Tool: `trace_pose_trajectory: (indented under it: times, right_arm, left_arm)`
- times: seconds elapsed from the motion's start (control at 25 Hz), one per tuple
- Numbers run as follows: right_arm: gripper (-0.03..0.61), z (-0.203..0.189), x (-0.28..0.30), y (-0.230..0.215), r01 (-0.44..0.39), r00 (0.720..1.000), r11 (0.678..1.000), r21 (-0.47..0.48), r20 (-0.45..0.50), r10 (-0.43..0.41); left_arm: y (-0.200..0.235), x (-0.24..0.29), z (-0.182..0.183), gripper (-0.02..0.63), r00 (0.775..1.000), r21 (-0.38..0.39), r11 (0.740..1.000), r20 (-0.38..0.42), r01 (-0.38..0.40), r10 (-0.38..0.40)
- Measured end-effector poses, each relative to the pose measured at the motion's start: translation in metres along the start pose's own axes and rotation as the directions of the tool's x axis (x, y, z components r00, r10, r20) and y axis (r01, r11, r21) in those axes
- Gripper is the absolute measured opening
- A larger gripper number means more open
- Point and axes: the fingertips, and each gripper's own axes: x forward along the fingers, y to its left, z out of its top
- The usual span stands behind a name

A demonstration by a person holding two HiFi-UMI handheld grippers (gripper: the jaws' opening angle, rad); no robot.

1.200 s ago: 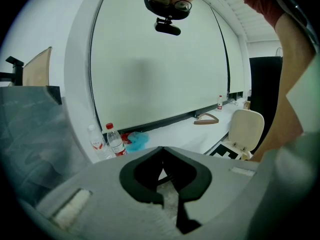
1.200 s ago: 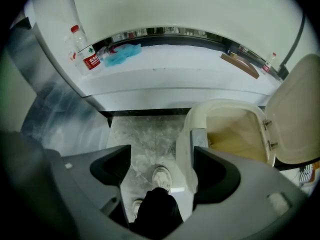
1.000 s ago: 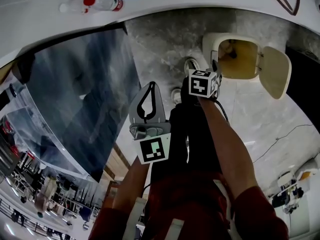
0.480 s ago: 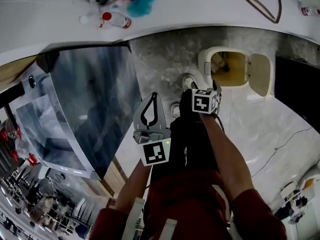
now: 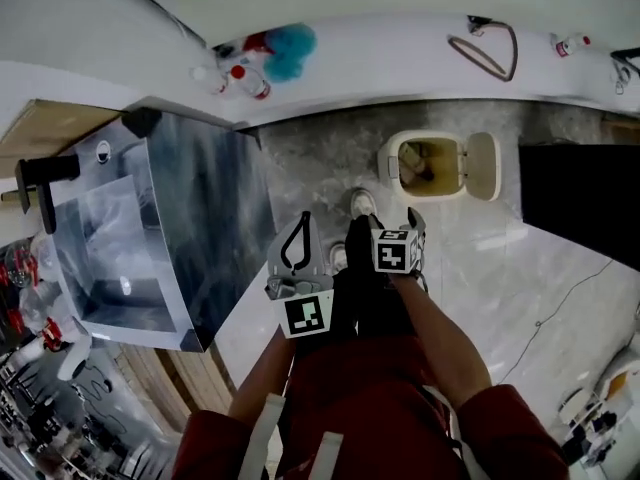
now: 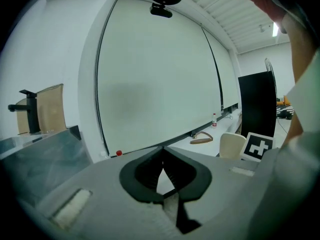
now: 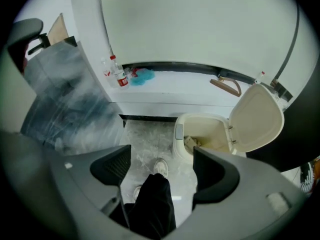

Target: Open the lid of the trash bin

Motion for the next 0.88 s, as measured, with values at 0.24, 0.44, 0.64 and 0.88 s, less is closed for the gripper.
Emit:
trace_pose_trajectory:
  times: [0.24, 0.44, 0.64, 0.88]
  right_arm:
    - [0.382, 0.005, -0.067, 0.009, -0.02, 0.995, 1.0, 0.001, 0.101, 0.02]
    - [0.382, 0.016, -0.117, 0.009, -0.032, 0.978, 0.999, 0.008, 0.205, 0.03]
    - [0.382, 0.033, -0.17, 0.001, -0.032, 0.947, 0.999, -0.017, 0.32, 0.036]
    - [0.38, 0.057, -0.238, -0.007, -0.041, 0.88, 0.999, 0.001, 0.474, 0.035]
  left_arm:
    - [0.002, -0.038, 0.023, 0.005, 0.998, -0.071, 0.997, 0.05, -0.024, 0.028]
    - [0.009, -0.062, 0.036, 0.005, 0.996, -0.112, 0.993, 0.073, -0.045, 0.053]
    - [0.015, -0.084, 0.056, 0.005, 0.992, -0.108, 0.993, 0.111, -0.049, 0.061]
    - [0.022, -0.11, 0.087, 0.005, 0.986, -0.091, 0.994, 0.152, -0.059, 0.072]
